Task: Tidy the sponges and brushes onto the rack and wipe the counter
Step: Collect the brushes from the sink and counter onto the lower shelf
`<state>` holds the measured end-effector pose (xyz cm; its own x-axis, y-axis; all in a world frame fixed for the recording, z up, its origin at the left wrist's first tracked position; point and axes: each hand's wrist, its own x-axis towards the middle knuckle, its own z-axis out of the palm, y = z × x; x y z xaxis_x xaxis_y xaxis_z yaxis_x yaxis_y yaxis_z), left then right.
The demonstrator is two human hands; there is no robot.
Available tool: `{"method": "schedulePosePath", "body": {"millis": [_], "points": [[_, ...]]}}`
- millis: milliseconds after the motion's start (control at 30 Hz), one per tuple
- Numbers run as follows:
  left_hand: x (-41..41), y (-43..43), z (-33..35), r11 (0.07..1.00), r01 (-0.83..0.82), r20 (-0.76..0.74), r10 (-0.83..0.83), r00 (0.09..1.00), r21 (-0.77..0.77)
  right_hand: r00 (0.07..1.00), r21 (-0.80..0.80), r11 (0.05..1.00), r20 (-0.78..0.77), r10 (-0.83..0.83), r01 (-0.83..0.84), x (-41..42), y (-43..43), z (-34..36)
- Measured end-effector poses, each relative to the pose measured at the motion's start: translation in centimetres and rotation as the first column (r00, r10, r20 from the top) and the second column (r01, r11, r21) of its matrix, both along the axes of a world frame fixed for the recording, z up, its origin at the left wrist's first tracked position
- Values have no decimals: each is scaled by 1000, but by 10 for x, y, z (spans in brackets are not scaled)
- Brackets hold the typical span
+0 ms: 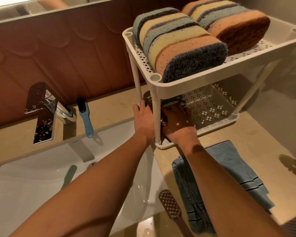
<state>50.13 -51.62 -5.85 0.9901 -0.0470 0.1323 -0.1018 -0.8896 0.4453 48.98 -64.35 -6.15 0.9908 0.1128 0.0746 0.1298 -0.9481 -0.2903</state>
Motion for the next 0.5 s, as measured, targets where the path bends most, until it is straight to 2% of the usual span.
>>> {"method": "schedulePosePath", "body": {"millis": [367, 500], "points": [[2, 4, 0, 1000, 15, -6, -15, 1000, 22, 999, -17, 1000, 28, 21, -20, 1, -2, -9], [0, 9, 13, 991, 103, -59, -99, 993, 81, 997, -38, 998, 52, 53, -51, -3, -2, -9]]}}
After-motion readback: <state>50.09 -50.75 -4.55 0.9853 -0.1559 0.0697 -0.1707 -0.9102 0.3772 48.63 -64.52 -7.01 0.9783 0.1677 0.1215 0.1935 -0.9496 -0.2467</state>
